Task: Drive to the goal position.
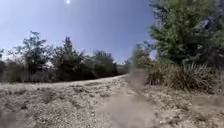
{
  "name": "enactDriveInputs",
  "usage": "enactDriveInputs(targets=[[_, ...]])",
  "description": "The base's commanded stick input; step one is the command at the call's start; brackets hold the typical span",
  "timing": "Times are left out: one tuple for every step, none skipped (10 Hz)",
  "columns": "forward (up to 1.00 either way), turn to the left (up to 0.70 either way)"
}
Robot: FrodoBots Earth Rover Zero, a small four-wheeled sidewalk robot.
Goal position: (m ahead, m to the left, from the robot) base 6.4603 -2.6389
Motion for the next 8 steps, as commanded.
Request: enactDriveInputs(targets=[[0.45, 0.02], [0.45, 0.02], [0.45, 0.02], [0.45, 0.02], [0.45, 0.02], [0.45, 0.02], [0.45, 0.02], [0.45, 0.02]])
